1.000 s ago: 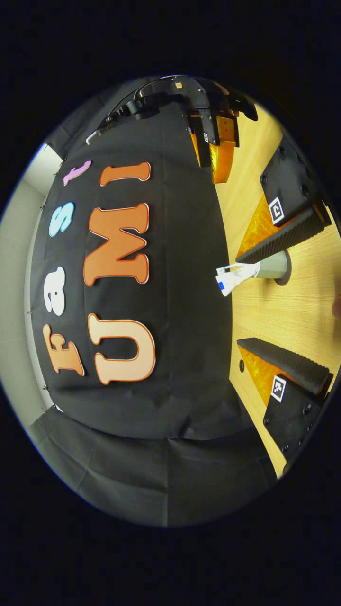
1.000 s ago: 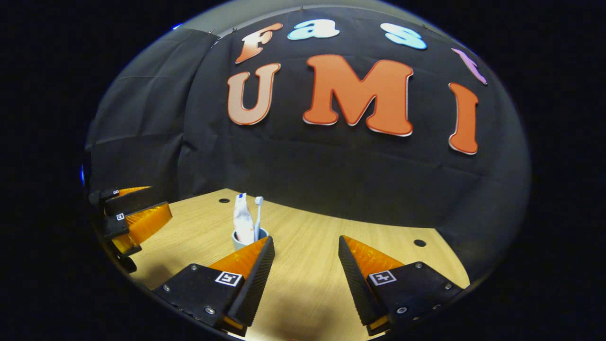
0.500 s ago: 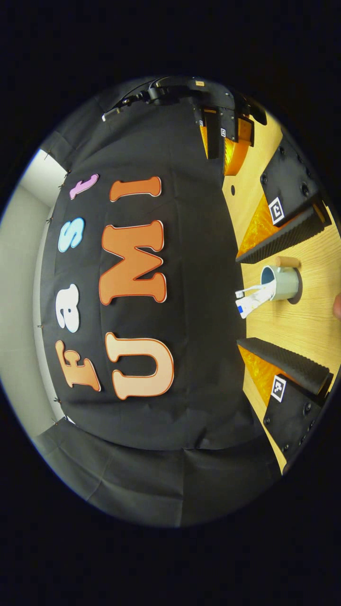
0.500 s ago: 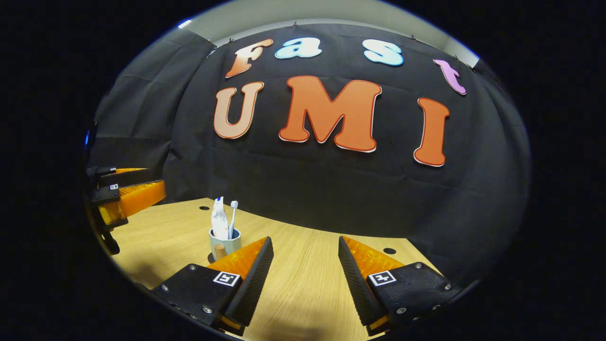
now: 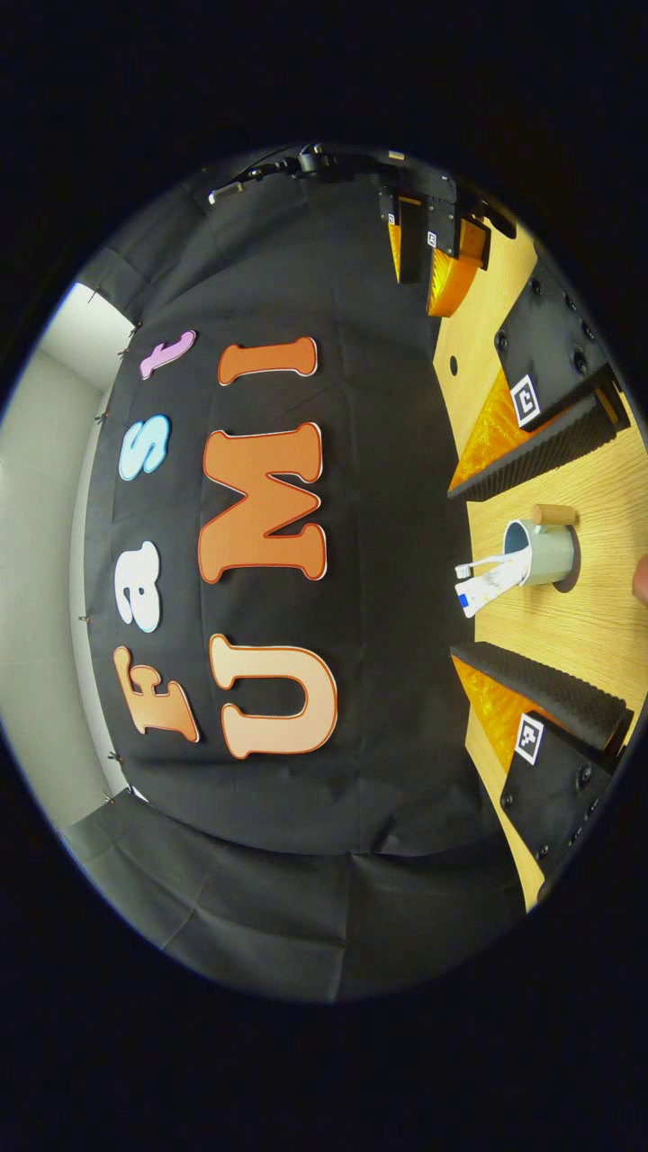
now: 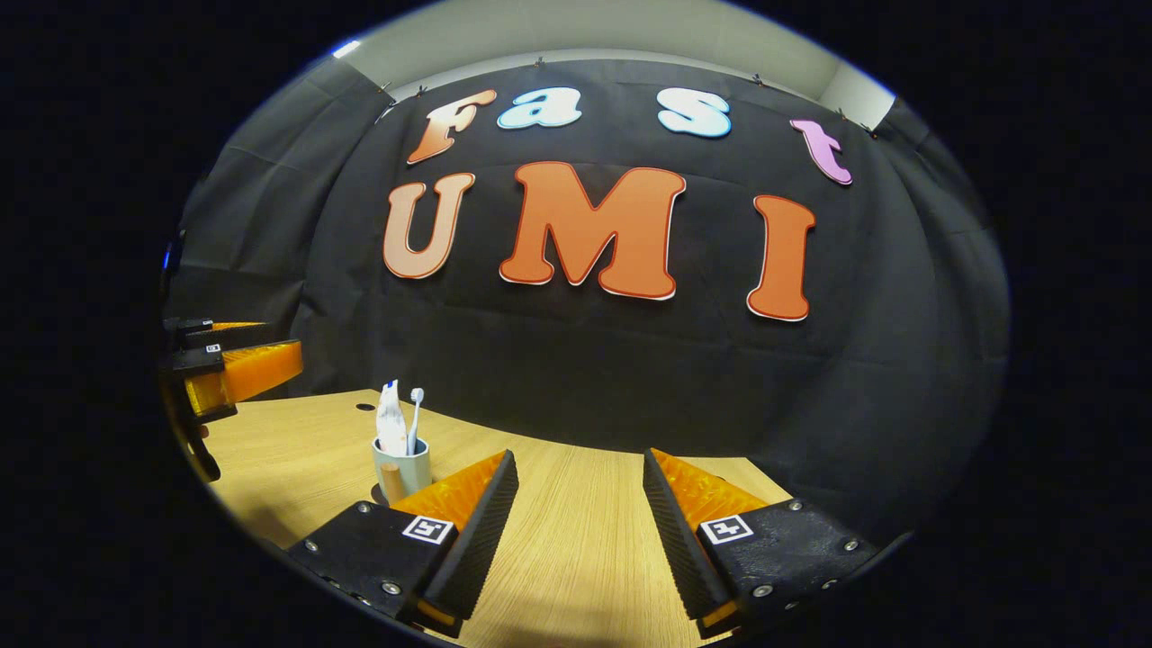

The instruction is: Put the toothbrush and toothpaste on the desktop into the cup, then pick up the cup and place it on the coaster on the desktop.

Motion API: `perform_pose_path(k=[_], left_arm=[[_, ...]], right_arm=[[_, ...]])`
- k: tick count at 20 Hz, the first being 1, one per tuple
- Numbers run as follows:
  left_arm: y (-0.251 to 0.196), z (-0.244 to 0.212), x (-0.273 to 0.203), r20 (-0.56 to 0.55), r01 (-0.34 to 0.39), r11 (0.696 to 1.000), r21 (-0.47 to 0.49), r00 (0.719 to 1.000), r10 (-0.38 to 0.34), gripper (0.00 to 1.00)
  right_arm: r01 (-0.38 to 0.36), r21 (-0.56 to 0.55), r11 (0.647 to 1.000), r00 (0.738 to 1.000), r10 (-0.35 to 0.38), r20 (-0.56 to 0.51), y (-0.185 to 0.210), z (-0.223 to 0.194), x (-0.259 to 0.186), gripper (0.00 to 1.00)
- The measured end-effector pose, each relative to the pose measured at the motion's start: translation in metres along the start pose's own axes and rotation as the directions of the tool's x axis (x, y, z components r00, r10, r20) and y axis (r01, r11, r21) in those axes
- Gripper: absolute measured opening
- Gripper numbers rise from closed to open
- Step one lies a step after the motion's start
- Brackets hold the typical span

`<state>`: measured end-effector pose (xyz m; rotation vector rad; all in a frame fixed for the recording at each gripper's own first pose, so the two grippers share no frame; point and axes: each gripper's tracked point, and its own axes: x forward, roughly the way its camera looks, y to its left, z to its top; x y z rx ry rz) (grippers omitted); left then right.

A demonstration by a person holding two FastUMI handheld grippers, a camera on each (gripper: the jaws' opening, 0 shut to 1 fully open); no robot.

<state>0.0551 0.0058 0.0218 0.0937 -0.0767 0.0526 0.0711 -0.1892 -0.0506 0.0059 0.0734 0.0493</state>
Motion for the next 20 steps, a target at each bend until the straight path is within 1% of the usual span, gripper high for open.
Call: perform_pose_path(k=[2,4,6,7,11,15,20], left_arm=[[0.000,0.000,-0.001,0.006,-0.001,1.000,0.003,1.000,0.001,1.00],[0.000,0.002,-0.002,0.016,-0.002,1.000,0.005,1.000,0.002,0.96],[0.001,0.005,-0.004,0.026,-0.008,1.000,0.004,1.000,0.008,0.96],[0.003,0.005,-0.004,0.029,-0.012,1.000,0.002,1.000,0.012,1.00],[0.007,0.006,-0.004,0.037,-0.017,1.000,0.007,0.999,0.017,1.00],[0.007,0.005,-0.003,0.040,-0.022,1.000,0.022,0.999,0.021,0.99],[0.006,0.001,-0.005,0.037,-0.026,0.999,0.023,0.999,0.025,1.00]], right_arm=[[-0.003,-0.002,1.000,1.000,0.003,0.008,0.000,0.000,-0.001,0.84],[-0.006,-0.015,1.000,1.000,0.006,0.018,0.003,0.000,-0.002,0.84],[-0.015,-0.027,1.000,0.999,0.015,0.030,0.007,0.002,-0.002,0.84],[-0.022,-0.030,0.999,0.999,0.023,0.034,0.010,0.003,-0.002,0.84],[-0.034,-0.045,0.998,0.998,0.036,0.049,0.019,0.009,0.001,0.84],[-0.044,-0.036,0.998,0.997,0.046,0.057,0.024,0.011,0.004,0.84],[-0.051,-0.042,0.998,0.997,0.053,0.059,0.025,0.010,0.004,0.84]])
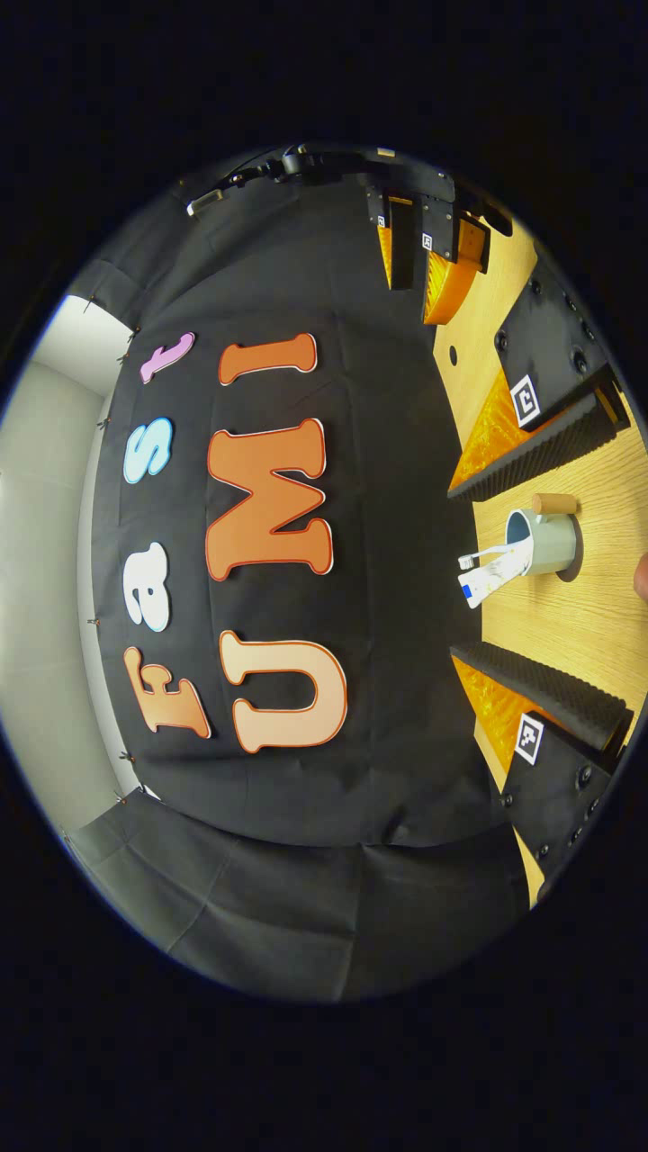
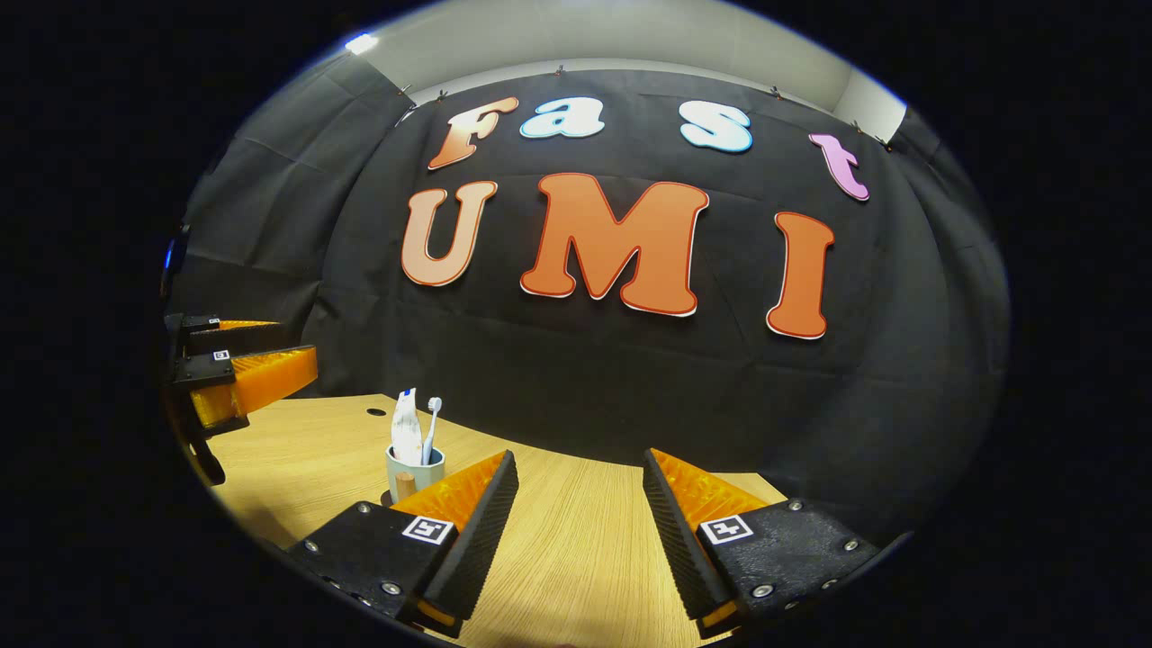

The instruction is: Put the toothbrush and toothpaste on the desktop into the cup, then pick up the cup and place it on the coaster on the desktop.

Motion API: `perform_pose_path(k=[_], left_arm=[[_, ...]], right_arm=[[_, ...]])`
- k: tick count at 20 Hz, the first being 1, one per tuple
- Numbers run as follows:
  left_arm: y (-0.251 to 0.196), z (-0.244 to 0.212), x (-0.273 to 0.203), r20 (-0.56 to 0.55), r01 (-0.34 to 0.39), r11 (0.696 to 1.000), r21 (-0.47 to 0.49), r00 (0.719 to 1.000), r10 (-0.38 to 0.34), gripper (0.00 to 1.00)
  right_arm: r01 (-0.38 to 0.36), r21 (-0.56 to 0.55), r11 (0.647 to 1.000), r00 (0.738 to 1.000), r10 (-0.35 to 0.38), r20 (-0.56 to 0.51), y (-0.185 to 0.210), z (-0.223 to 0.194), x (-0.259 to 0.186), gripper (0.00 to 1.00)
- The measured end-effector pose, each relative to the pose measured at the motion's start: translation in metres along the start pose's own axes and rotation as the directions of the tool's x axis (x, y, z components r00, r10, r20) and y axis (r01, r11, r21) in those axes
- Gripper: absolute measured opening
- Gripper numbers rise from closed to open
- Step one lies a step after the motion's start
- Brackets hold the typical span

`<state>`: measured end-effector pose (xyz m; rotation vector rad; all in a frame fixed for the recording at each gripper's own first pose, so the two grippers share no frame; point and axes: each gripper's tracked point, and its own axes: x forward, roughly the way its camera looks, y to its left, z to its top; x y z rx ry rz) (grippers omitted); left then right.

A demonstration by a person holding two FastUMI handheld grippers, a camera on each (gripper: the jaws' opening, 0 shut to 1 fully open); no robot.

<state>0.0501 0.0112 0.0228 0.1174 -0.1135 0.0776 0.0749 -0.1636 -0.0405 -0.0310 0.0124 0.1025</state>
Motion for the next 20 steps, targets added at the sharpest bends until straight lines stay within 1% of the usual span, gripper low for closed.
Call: perform_pose_path(k=[13,14,15,20], left_arm=[[-0.0060,-0.0047,-0.0007,-0.002,-0.004,1.000,-0.007,1.000,0.004,1.00],[-0.0053,-0.0034,-0.0017,0.000,-0.006,1.000,-0.010,1.000,0.006,0.96],[-0.0056,-0.0043,-0.0023,-0.001,-0.007,1.000,-0.014,1.000,0.007,1.00],[-0.0068,-0.0032,-0.0027,0.004,-0.008,1.000,-0.017,1.000,0.008,0.99]], right_arm=[[-0.004,0.010,1.000,1.000,0.005,-0.012,0.0000,-0.0023,0.0005,0.84],[-0.008,0.008,1.000,1.000,0.008,-0.012,0.0014,-0.0022,0.0002,0.84],[-0.009,0.008,1.000,1.000,0.009,-0.014,0.0015,-0.0028,-0.0005,0.84],[-0.002,0.005,1.000,1.000,0.002,-0.023,0.0003,-0.0040,-0.0033,0.84]])
